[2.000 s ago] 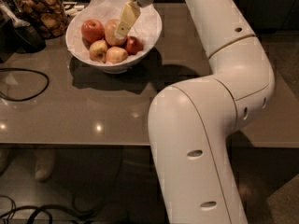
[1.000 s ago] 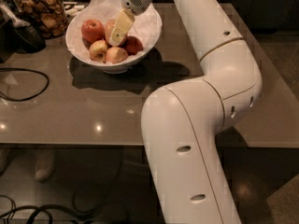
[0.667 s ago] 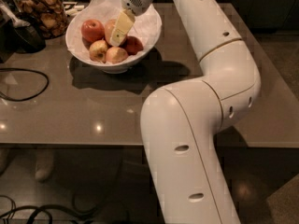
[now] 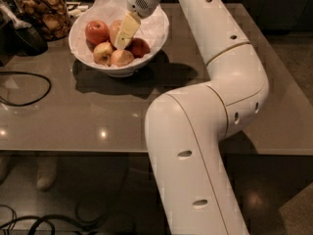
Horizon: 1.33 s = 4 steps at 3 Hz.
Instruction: Pick apple from white bowl
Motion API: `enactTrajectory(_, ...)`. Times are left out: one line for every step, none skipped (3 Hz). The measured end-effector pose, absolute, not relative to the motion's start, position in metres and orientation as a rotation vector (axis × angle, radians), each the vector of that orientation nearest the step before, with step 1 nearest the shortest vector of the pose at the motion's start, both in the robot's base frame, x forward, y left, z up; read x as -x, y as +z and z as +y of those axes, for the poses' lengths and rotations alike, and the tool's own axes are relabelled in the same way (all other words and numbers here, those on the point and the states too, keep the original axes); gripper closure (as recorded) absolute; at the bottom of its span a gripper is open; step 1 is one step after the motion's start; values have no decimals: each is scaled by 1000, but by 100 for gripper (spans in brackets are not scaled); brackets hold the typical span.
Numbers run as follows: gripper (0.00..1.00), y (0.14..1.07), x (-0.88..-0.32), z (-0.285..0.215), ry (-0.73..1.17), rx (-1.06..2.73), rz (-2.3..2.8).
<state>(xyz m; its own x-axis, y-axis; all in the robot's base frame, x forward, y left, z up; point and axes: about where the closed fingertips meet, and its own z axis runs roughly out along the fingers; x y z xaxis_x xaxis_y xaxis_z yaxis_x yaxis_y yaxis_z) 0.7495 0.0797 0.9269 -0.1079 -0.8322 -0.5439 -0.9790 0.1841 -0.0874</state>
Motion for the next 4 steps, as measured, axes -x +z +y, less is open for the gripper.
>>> enactTrajectory(9, 923, -750, 82, 416, 1696, 1997)
enactTrajectory(9, 920, -751, 84, 422, 1697, 2001)
enactTrajectory(27, 920, -751, 84, 422, 1697, 2001)
enactTrajectory(50, 920, -751, 84, 422, 1697, 2001)
